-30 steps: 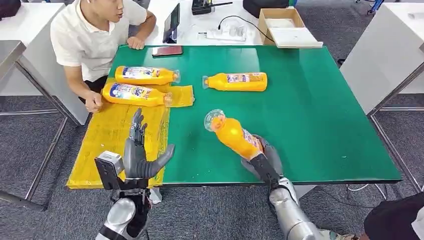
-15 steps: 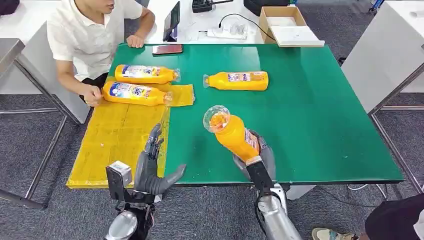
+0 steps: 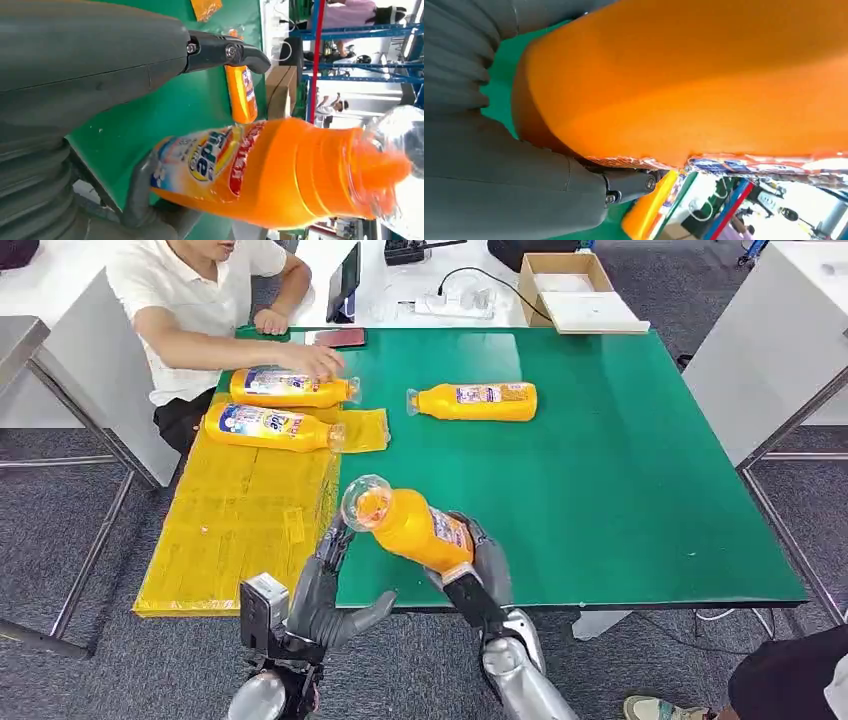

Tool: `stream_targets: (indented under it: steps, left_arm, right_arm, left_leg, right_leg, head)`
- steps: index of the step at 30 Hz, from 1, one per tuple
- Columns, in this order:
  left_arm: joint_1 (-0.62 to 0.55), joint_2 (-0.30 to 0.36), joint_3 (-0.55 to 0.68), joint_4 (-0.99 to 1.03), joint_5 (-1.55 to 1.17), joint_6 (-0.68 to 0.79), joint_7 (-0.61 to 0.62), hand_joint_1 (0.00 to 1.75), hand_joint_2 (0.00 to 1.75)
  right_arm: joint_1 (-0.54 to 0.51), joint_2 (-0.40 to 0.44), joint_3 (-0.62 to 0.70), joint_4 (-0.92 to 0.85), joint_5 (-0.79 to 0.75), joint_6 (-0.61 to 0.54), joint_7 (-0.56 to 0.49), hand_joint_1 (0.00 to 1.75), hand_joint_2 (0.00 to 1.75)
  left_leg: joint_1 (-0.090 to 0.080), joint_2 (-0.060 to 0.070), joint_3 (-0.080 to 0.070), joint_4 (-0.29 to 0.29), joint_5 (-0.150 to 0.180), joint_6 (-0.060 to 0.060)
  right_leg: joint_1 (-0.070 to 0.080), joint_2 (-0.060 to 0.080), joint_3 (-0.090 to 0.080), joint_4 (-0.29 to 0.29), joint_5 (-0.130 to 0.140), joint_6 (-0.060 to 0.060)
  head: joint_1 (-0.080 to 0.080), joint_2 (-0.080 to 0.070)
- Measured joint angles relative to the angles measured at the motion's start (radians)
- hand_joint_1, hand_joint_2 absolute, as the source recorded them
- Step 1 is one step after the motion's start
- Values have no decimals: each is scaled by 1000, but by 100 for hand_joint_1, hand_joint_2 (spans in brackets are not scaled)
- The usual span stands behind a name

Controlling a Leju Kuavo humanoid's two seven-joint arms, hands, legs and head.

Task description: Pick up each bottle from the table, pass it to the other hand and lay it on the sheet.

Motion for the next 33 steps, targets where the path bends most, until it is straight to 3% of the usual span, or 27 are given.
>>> stream_targets:
  steps: [32,33]
  left_arm:
    - [-32,-28,-1,31,108,-7,39,0,175]
    - [-32,-30,0,31,114,-3,39,175,175]
  right_arm:
    - [-45,95,161,175,101,-43,-9,175,175]
    - [-45,99,167,179,105,-47,-9,175,175]
  left_leg:
    - [1,0,-1,0,0,0]
    - [1,0,-1,0,0,0]
  right_leg:
    - [1,0,-1,0,0,0]
    - [1,0,-1,0,0,0]
  head:
    - [0,0]
    - [0,0]
